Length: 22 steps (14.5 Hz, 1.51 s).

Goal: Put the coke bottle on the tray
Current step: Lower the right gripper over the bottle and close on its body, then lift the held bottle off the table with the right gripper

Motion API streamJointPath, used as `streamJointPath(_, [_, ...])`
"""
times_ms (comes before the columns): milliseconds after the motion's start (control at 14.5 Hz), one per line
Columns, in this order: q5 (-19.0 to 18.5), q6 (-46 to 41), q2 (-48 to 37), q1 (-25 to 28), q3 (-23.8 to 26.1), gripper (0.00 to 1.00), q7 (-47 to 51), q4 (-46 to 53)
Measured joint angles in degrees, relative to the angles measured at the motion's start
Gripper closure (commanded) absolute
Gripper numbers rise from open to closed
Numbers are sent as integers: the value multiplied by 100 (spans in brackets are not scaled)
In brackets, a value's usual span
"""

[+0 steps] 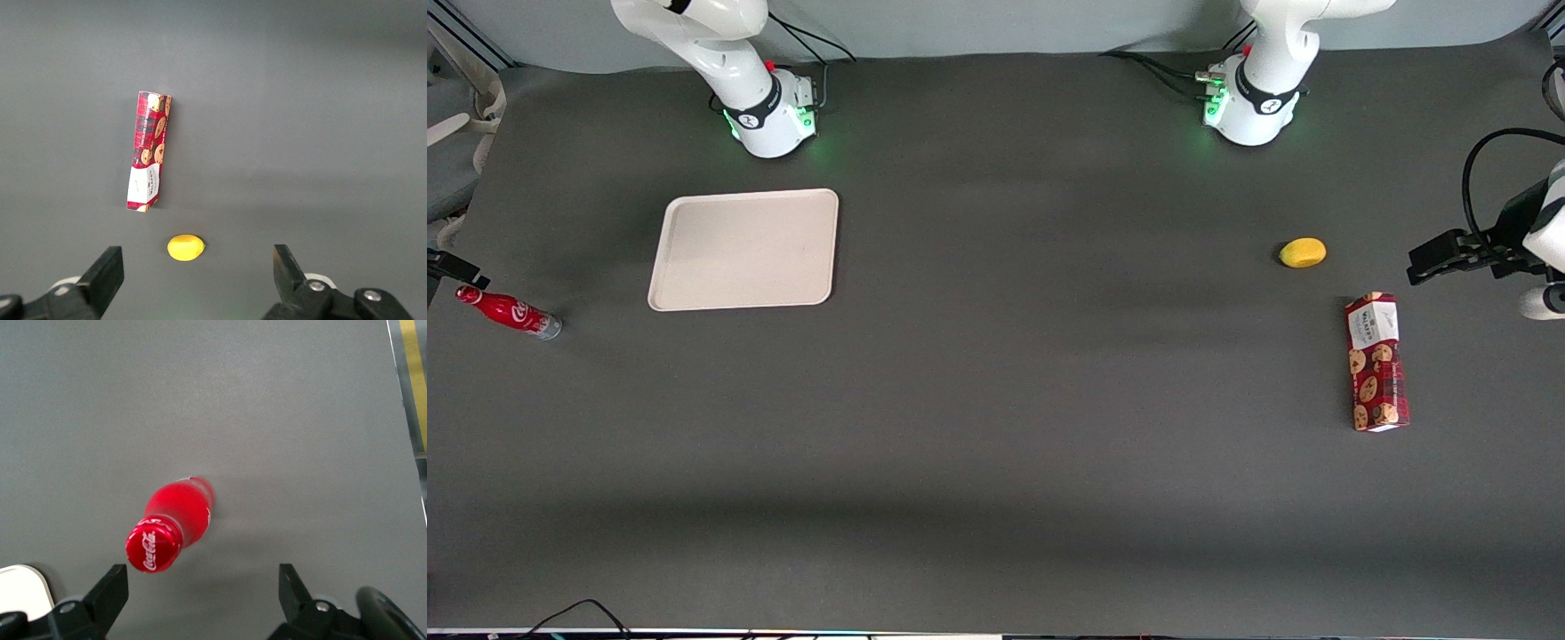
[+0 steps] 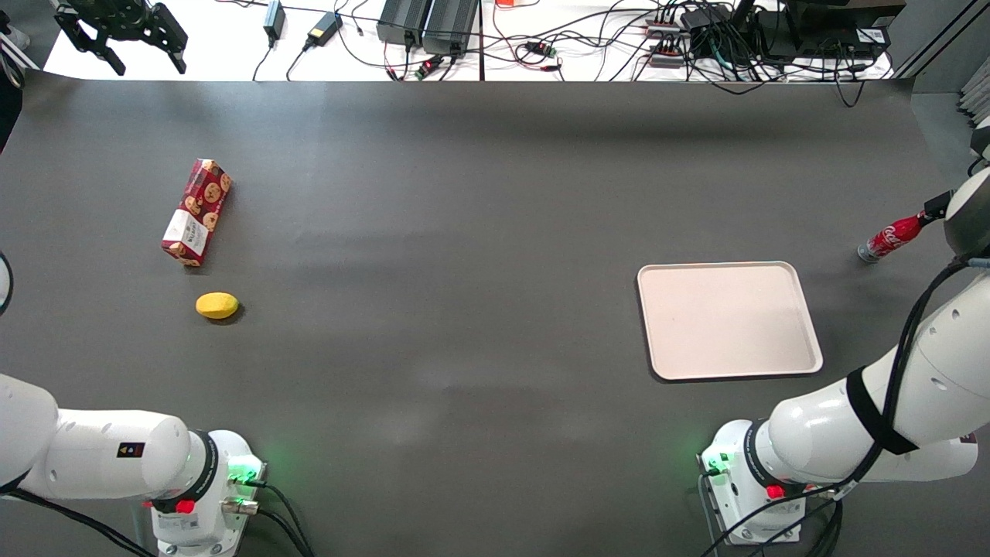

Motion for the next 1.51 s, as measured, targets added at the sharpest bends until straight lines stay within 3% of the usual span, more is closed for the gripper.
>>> streamJointPath(825, [269, 12, 297, 4, 1, 1, -18, 155])
streamJointPath(894, [275, 12, 323, 4, 1, 11, -19, 156])
streamJointPath(962, [281, 12, 331, 5, 1, 28, -19, 158])
streamJointPath(1169, [301, 11, 331, 18, 3, 91, -19, 184])
streamJointPath(1238, [315, 10, 331, 27, 6, 100, -19, 194])
streamJointPath(1512, [350, -30, 330, 67, 29, 100, -19, 232])
